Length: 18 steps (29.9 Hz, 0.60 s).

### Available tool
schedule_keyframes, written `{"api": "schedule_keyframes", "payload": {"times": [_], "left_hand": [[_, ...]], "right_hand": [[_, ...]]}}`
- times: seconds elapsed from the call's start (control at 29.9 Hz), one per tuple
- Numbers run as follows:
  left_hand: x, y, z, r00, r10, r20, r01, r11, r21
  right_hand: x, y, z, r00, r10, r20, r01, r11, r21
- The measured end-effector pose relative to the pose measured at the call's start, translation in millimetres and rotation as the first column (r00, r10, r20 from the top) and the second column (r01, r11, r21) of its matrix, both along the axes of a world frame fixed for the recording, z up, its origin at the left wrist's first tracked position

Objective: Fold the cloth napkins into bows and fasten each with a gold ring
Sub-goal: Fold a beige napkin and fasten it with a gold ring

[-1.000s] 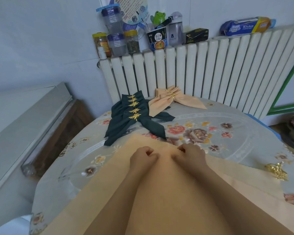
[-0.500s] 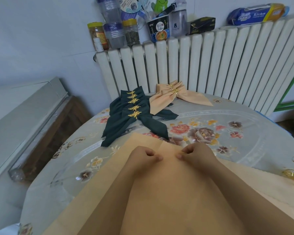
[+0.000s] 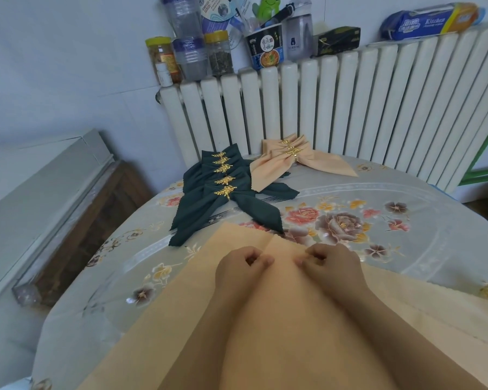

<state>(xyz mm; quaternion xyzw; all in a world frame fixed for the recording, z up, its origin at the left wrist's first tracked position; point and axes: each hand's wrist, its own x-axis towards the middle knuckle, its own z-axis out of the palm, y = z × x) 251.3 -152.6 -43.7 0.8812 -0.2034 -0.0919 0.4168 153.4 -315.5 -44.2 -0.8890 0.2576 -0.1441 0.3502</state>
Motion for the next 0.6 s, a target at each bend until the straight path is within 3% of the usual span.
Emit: {"api": "schedule_keyframes", "payload": {"times": [0.1,0.23,0.3,0.43,0.6], "left_hand": [[2.6,1.3,-3.7,1.0,-0.021,0.021,0.023,0.997,-0.08],[2.2,3.0,-4.6,0.994,-0.105,0.042,0.113,0.95,-0.291],[2.3,5.0,-3.7,0.974,-0.22,0.057,0.226,0.919,-0.324],[7.9,8.7,-7.3,0.924,-0.358,0.135,0.376,0.915,-0.146],[6.2,6.2,-8.5,0.92,-0.346,0.186,0.35,0.937,0.01]], "right_hand": [[3.4,-0.1,-1.9,1.0,0.029,0.003,-0.028,0.992,-0.125],[6.9,-4.4,-2.4,0.967,0.142,0.214,-0.146,0.989,0.004],[6.4,-8.0,-5.1,0.946,0.225,0.234,-0.235,0.972,0.019],[7.0,-9.4,-8.9,0.934,0.307,0.181,-0.299,0.952,-0.071],[7.3,-7.8,-6.0,0.95,0.295,0.105,-0.282,0.952,-0.119]]}}
